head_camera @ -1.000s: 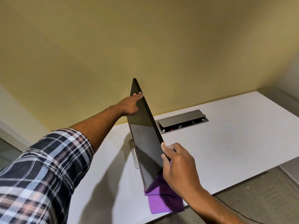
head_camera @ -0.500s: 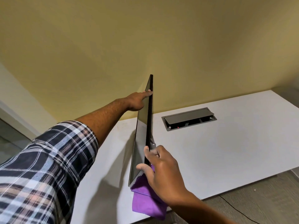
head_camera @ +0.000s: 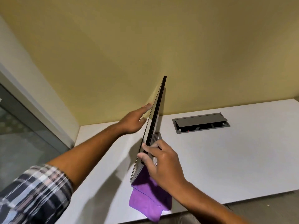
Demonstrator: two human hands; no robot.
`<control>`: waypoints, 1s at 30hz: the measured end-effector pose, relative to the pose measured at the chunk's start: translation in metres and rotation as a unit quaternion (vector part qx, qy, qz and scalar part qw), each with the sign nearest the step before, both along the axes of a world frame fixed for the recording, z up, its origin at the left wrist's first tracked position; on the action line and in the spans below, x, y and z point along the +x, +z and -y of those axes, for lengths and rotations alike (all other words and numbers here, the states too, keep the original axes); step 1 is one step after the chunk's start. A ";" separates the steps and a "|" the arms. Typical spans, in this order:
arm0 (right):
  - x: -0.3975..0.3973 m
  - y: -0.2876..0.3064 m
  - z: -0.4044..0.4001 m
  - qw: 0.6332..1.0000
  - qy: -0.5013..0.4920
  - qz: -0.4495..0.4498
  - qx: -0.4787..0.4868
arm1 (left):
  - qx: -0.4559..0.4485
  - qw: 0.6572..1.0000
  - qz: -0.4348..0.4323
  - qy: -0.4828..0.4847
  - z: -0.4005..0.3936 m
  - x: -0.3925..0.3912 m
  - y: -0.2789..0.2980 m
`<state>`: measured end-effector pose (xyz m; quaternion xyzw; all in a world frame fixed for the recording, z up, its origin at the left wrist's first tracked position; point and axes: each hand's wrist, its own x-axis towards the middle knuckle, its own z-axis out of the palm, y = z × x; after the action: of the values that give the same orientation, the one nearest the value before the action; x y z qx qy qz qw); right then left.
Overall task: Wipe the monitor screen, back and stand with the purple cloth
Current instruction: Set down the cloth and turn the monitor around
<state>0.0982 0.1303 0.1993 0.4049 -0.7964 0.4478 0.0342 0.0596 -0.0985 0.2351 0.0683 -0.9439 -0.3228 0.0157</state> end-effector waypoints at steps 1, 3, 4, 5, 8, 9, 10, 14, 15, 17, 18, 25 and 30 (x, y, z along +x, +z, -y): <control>-0.008 0.001 -0.004 1.000 0.009 0.003 -0.009 | 0.011 1.000 -0.011 -0.006 -0.004 0.012 -0.003; -0.024 0.003 -0.011 0.999 0.030 0.002 -0.018 | 0.031 0.999 -0.009 -0.005 -0.015 0.036 -0.005; -0.031 0.004 -0.014 0.999 0.040 -0.001 -0.021 | 0.034 0.999 -0.003 0.001 -0.021 0.047 -0.005; -0.039 0.006 -0.015 0.999 0.048 -0.003 -0.025 | 0.033 0.999 0.001 0.010 -0.027 0.056 -0.005; -0.076 0.011 -0.011 0.998 0.046 -0.017 -0.031 | 0.021 0.999 -0.003 0.049 -0.044 0.078 -0.006; -0.095 0.012 -0.006 0.999 0.036 -0.022 -0.025 | 0.015 0.998 -0.003 0.061 -0.050 0.083 -0.005; -0.115 0.011 0.000 0.999 0.024 -0.025 -0.013 | 0.005 0.997 -0.004 0.072 -0.056 0.089 -0.005; -0.206 0.018 0.026 0.992 -0.010 -0.060 0.111 | -0.034 0.995 -0.032 0.086 -0.091 0.101 0.001; -0.225 0.023 0.033 0.986 -0.010 -0.069 0.153 | -0.051 0.994 -0.039 0.086 -0.099 0.102 0.001; -0.257 0.036 0.043 0.972 -0.001 -0.073 0.223 | -0.101 0.989 -0.051 0.096 -0.113 0.101 0.004; -0.270 0.042 0.049 0.966 0.007 -0.071 0.249 | -0.127 0.985 -0.054 0.103 -0.119 0.101 0.005; -0.324 0.056 0.078 0.927 0.053 -0.066 0.365 | -0.285 0.946 -0.009 0.154 -0.167 0.116 -0.010; -0.333 0.053 0.089 0.918 0.092 -0.081 0.377 | -0.343 0.919 0.045 0.189 -0.167 0.119 -0.024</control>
<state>-0.2350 0.0413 0.2519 0.4945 -0.8598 0.0810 -0.0979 0.1785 0.0686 0.2115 0.2500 -0.9661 0.0330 0.0563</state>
